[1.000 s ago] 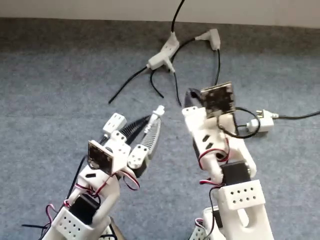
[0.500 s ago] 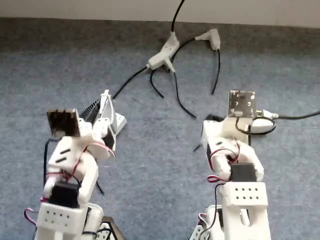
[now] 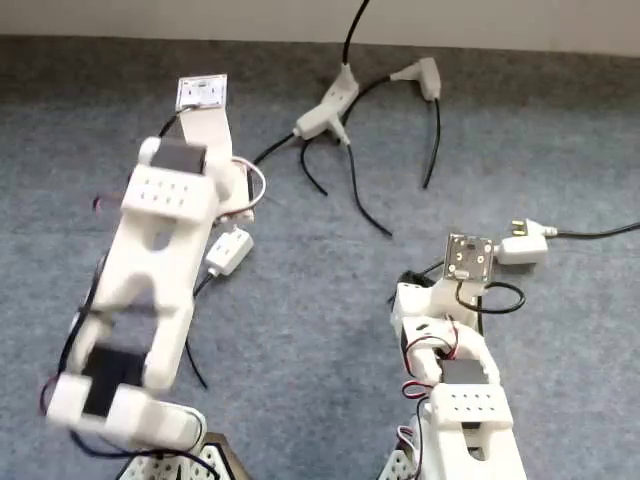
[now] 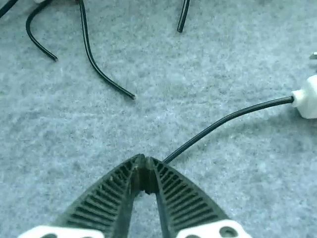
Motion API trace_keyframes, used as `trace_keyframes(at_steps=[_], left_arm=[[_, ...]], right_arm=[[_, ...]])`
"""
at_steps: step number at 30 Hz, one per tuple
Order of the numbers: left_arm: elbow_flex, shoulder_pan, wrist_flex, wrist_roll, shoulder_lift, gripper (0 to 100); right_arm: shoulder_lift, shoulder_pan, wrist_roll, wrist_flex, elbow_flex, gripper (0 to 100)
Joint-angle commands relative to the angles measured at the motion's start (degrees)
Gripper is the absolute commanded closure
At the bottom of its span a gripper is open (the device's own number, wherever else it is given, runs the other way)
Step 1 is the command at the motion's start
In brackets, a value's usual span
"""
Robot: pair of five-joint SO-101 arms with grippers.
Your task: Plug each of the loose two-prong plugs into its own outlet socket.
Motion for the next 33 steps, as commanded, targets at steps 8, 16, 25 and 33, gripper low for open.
trace_keyframes(at_steps=[8,16,25,33], left_arm=[[-27.91,-1.54,13.8,16.18,18.24,99],[-27.91,2.42,13.98,34.2,18.86,99],[-23.87,1.36,13.71,46.95,18.86,99],[-22.73,-0.66,13.8,49.23,18.86,99]], right_arm=[[-0.75,-0.84,-0.53,-1.89,-0.13,99.1],[-0.75,-0.92,-0.53,-1.89,-0.13,99.1],[-0.75,-4.26,3.87,-1.98,0.04,99.1],[-0.75,-4.26,3.87,-1.98,0.04,99.1]])
